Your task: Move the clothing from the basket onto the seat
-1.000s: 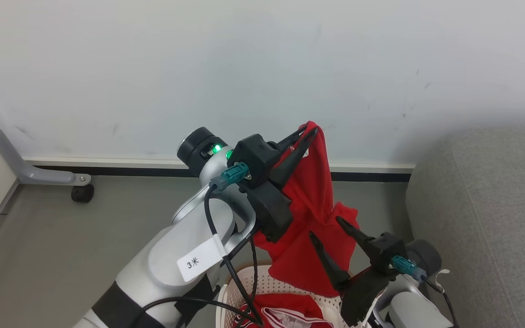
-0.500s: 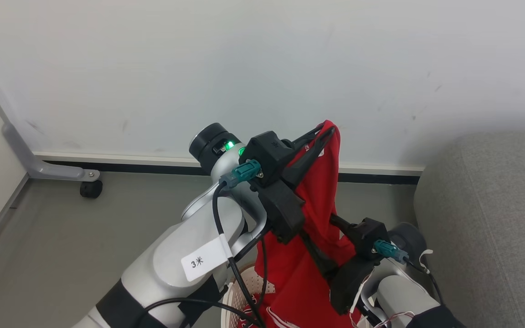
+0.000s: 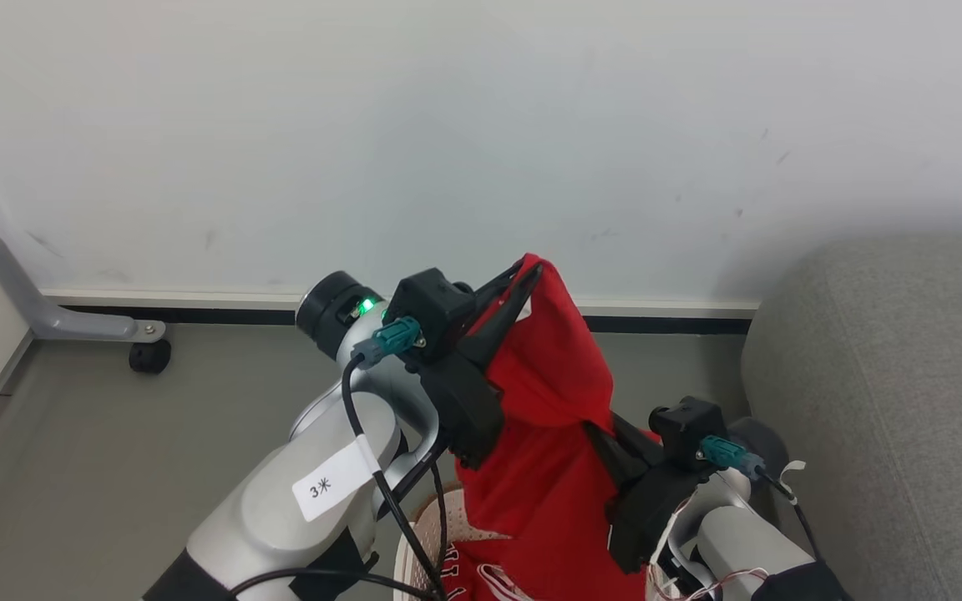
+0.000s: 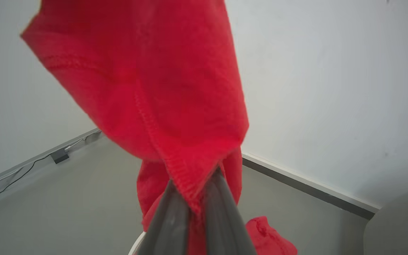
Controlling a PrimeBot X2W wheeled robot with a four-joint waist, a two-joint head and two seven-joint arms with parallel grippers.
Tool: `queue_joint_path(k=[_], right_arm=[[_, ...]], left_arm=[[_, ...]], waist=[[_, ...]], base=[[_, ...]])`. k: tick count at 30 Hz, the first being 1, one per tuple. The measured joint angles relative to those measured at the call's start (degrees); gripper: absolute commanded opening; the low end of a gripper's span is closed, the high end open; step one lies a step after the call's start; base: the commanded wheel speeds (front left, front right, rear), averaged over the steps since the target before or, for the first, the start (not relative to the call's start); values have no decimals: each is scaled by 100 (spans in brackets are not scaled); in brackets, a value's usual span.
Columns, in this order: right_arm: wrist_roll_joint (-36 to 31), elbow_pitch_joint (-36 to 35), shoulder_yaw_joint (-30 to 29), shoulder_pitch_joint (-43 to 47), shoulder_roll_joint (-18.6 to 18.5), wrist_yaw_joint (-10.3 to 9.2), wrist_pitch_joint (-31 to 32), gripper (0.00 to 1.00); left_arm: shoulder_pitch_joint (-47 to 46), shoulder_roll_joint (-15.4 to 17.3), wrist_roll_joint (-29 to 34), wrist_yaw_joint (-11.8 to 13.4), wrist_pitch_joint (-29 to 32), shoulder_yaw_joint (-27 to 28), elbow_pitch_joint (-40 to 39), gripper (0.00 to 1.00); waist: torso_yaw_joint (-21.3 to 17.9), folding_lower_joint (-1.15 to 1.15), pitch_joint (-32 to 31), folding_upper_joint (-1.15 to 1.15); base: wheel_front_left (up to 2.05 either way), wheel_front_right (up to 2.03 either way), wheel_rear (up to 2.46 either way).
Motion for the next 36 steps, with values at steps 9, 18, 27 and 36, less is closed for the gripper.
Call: queue_joint_path(k=[9, 18, 27, 36], right_arm=[[192, -146, -371, 127, -132, 0, 0, 0], [226, -625, -793, 226, -612, -53, 0, 0], [223, -1192, -1256, 567, -1196, -339, 0, 0], [181, -1808, -1533, 928, -1553, -561, 0, 0]], left_arm=[[515, 104, -236, 94, -109, 83, 51, 100], [977, 219, -310, 196, -292, 159, -40, 100], [1304, 280, -325, 253, -389, 177, -197, 100], [1645, 205, -315, 253, -456, -36, -465, 100]], waist=[[-291, 0, -39, 0], [-700, 0, -65, 0], [-1132, 0, -91, 0], [-1647, 0, -110, 0]], base=[[0, 0, 0], [0, 0, 0], [0, 0, 0], [0, 0, 0]])
